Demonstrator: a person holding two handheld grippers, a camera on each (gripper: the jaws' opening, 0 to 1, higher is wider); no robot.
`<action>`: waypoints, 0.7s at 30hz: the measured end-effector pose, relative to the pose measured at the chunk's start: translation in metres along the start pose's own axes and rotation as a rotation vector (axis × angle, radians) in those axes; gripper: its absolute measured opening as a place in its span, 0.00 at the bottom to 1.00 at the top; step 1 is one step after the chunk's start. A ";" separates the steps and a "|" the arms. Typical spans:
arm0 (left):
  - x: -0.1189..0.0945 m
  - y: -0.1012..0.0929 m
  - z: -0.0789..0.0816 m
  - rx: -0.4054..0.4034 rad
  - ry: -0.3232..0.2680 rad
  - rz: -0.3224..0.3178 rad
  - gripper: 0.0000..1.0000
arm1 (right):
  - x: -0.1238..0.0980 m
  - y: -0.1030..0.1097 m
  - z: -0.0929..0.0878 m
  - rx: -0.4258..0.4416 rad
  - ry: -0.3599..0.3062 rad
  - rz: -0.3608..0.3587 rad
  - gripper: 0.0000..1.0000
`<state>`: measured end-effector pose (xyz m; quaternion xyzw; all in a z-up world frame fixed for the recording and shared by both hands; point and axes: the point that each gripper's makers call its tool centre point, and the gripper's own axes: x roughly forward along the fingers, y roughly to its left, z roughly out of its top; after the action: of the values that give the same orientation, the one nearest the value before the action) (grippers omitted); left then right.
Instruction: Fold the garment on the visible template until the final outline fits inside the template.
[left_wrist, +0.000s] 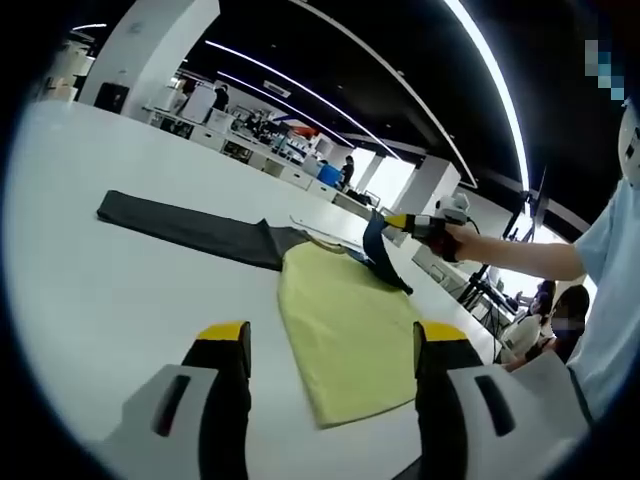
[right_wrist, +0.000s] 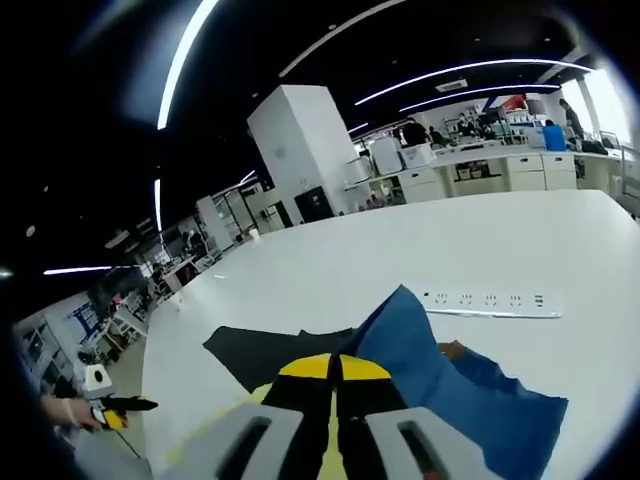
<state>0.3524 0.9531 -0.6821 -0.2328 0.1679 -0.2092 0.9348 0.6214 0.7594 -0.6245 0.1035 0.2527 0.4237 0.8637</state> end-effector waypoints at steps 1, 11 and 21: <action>0.000 0.000 0.000 0.000 0.001 0.000 0.63 | 0.004 0.004 0.000 0.001 0.001 0.009 0.00; -0.002 0.000 -0.002 -0.004 0.005 0.008 0.62 | 0.045 0.035 -0.016 -0.015 0.038 0.054 0.00; -0.006 0.003 -0.007 -0.014 0.006 0.029 0.61 | 0.062 0.055 -0.035 -0.036 0.082 0.081 0.00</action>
<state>0.3450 0.9561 -0.6880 -0.2362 0.1758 -0.1950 0.9356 0.5977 0.8406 -0.6539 0.0805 0.2758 0.4666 0.8365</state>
